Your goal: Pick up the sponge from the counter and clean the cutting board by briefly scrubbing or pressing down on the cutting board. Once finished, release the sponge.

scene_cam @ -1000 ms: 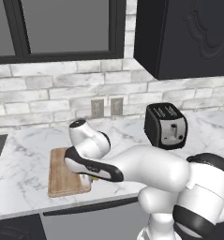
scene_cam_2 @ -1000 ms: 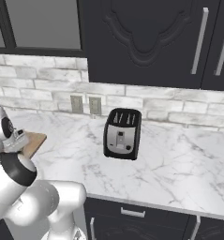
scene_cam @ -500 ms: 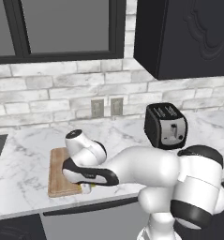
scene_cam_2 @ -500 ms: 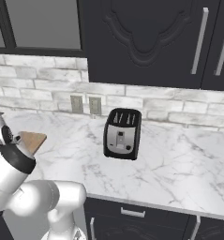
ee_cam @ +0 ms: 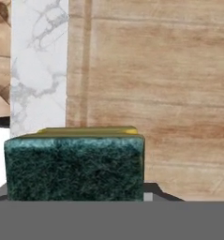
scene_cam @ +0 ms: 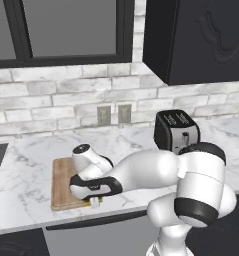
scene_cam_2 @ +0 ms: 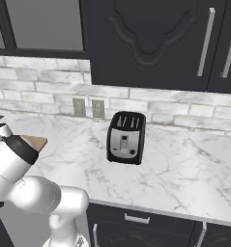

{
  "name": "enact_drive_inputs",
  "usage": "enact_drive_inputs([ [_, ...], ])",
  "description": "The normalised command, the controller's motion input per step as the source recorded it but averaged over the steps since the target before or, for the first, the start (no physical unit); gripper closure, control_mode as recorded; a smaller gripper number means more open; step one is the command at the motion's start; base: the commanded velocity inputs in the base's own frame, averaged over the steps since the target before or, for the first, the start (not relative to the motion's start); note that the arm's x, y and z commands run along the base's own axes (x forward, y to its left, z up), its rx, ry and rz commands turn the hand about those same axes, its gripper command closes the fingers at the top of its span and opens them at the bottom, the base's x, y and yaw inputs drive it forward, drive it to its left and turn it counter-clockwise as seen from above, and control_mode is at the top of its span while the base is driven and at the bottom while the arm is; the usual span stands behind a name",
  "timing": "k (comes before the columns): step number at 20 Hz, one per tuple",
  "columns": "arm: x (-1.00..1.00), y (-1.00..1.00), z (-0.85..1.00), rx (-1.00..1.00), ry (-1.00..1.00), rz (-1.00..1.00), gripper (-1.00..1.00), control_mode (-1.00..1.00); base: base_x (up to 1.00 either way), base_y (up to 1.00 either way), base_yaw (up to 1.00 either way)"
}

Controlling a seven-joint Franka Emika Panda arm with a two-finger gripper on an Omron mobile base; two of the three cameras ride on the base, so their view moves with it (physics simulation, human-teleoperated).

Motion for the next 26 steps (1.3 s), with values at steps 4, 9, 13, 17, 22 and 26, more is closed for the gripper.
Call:
enact_drive_inputs([
  [4, 0.30, 0.00, -0.23, 0.00, 0.00, 0.18, 1.00, -1.00, 0.00, 0.00, 0.00],
  [9, 0.27, 0.00, -0.15, 0.00, 0.00, 0.19, 1.00, -1.00, 0.00, 0.00, 0.00],
  [13, 0.18, 0.00, -0.02, 0.00, -0.01, 0.21, 1.00, -1.00, 0.00, 0.00, 0.00],
  [17, 0.00, 0.00, 0.02, 0.00, 0.00, 0.18, 1.00, -1.00, 0.00, 0.00, 0.00],
  [22, 0.10, 0.00, 0.04, 0.00, 0.01, 0.19, 1.00, -1.00, 0.00, 0.00, 0.00],
  [26, 0.53, 0.00, 0.00, 0.00, 0.00, 0.14, 1.00, -1.00, 0.00, 0.00, 0.00],
])
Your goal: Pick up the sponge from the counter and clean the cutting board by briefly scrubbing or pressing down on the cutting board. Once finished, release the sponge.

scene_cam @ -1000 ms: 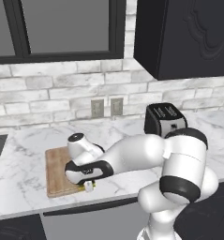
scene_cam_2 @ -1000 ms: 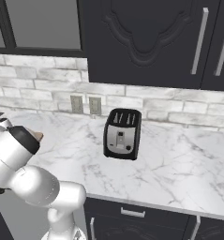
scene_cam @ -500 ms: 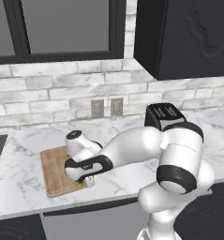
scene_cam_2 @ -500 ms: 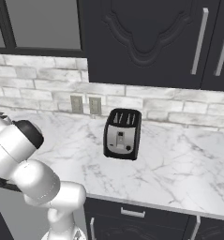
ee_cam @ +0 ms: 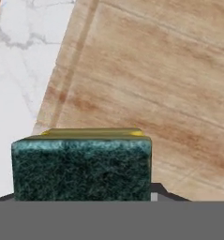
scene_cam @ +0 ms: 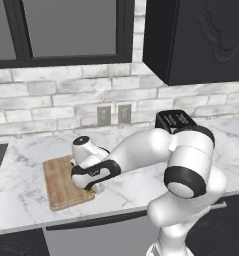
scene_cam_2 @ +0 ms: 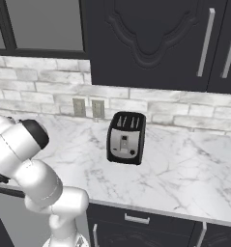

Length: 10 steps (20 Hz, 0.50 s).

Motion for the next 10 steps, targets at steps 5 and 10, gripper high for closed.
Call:
enact_drive_inputs([
  [5, 0.75, 0.01, 0.00, 0.04, 0.00, 0.07, 1.00, -1.00, 0.00, 0.00, 0.00],
  [10, 0.83, 0.16, 0.00, 0.02, 0.00, 0.01, 1.00, -1.00, 0.00, 0.00, 0.00],
])
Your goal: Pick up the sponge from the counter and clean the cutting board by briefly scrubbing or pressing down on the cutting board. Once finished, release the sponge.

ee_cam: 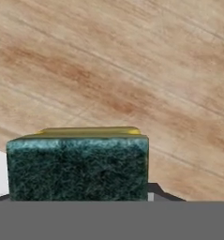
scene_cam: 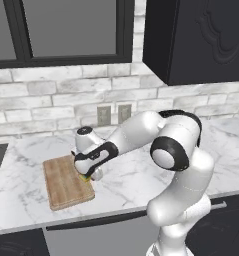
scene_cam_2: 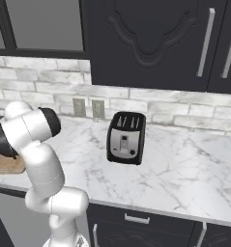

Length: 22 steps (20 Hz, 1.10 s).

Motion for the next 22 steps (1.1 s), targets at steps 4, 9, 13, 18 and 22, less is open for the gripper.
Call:
enact_drive_inputs([
  [4, 0.77, 0.35, 0.00, 0.00, 0.00, 0.00, 1.00, -1.00, 0.00, 0.00, 0.00],
  [9, 0.70, 0.49, 0.00, 0.00, 0.00, 0.00, 1.00, -1.00, 0.00, 0.00, 0.00],
  [13, 0.63, 0.51, 0.00, 0.00, 0.01, 0.00, 1.00, -1.00, 0.00, 0.00, 0.00],
  [18, 0.56, 0.52, 0.00, 0.00, 0.00, 0.00, 1.00, -1.00, 0.00, 0.00, 0.00],
  [22, 0.52, 0.49, 0.00, 0.00, 0.00, 0.00, 1.00, -1.00, 0.00, 0.00, 0.00],
])
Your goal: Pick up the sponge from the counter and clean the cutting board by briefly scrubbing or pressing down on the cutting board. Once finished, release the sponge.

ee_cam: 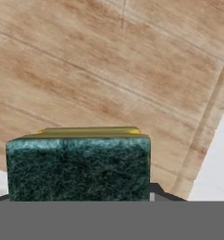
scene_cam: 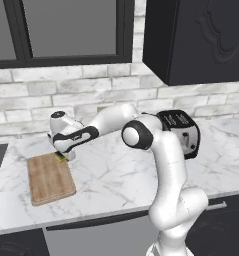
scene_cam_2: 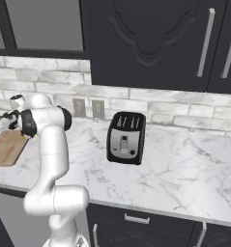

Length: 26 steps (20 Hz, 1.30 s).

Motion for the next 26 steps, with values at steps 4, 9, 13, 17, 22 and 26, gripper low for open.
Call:
enact_drive_inputs([
  [4, 0.34, 0.45, 0.00, 0.00, 0.00, 0.00, 1.00, -1.00, 0.00, 0.00, 0.00],
  [9, 0.04, 0.43, 0.00, -0.03, 0.00, 0.02, 1.00, -1.00, 0.00, 0.00, 0.00],
  [13, -0.15, 0.26, 0.23, -0.06, -0.08, 0.09, 1.00, -1.00, 0.00, 0.00, 0.00],
  [17, -0.02, 0.16, 0.49, -0.03, -0.08, 0.15, 1.00, -1.00, 0.00, 0.00, 0.00],
  [22, 0.00, 0.44, -0.05, 0.00, 0.00, 0.20, 1.00, -1.00, 0.00, 0.00, 0.00],
  [26, -0.09, 0.50, -0.32, 0.01, 0.00, 0.20, 1.00, -1.00, 0.00, 0.00, 0.00],
])
